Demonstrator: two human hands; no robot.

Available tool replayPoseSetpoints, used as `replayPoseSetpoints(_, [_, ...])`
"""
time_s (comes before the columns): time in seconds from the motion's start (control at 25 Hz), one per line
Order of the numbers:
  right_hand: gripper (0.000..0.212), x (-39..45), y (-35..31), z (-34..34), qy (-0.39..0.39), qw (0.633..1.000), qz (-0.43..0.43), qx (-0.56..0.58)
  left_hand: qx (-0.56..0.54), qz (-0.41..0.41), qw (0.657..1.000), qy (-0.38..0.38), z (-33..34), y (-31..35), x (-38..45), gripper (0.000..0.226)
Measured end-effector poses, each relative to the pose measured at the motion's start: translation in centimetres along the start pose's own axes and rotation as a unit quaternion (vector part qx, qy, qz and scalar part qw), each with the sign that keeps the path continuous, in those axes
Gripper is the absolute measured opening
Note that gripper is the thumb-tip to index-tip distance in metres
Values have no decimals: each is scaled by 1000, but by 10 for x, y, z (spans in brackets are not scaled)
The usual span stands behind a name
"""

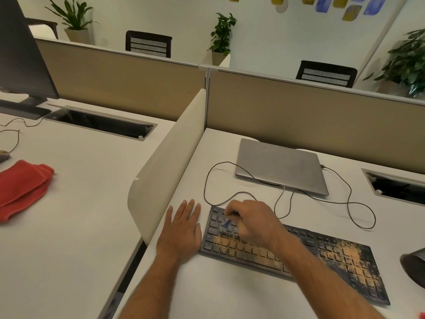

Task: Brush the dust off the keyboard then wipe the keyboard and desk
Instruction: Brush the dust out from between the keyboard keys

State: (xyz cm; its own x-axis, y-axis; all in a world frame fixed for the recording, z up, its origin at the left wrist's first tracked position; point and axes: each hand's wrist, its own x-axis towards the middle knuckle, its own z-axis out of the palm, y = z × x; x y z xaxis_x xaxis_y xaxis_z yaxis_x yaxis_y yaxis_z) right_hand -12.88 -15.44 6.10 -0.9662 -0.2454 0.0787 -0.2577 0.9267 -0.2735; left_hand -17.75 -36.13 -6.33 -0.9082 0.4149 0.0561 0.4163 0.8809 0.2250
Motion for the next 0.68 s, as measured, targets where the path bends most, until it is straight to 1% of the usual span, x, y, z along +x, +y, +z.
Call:
replayPoseSetpoints(0.08, [19, 4, -3, 5, 35, 999, -7, 28, 0, 1, 1000, -2, -1, 0, 0, 73])
replayPoseSetpoints(0.12, [21, 5, -5, 10, 32, 999, -12, 32, -1, 1, 1000, -2, -1, 0, 0, 73])
replayPoseSetpoints(0.28, [19, 7, -9, 21, -18, 1000, -15, 8, -1, 0, 1000, -6, -2, 0, -1, 74])
replayPoseSetpoints(0.48, [27, 2, 0, 2, -58, 998, 9, -30, -5, -2, 1000, -7, -2, 1, 0, 74])
replayPoseSetpoints(0.64, [32, 0, 9, 1, -16, 1000, 12, 8, 0, -1, 1000, -10, -4, 0, 0, 74])
replayPoseSetpoints(0.68, [33, -1, 8, 3, -16, 1000, 7, 6, 1, -1, 1000, -13, -4, 0, 0, 75])
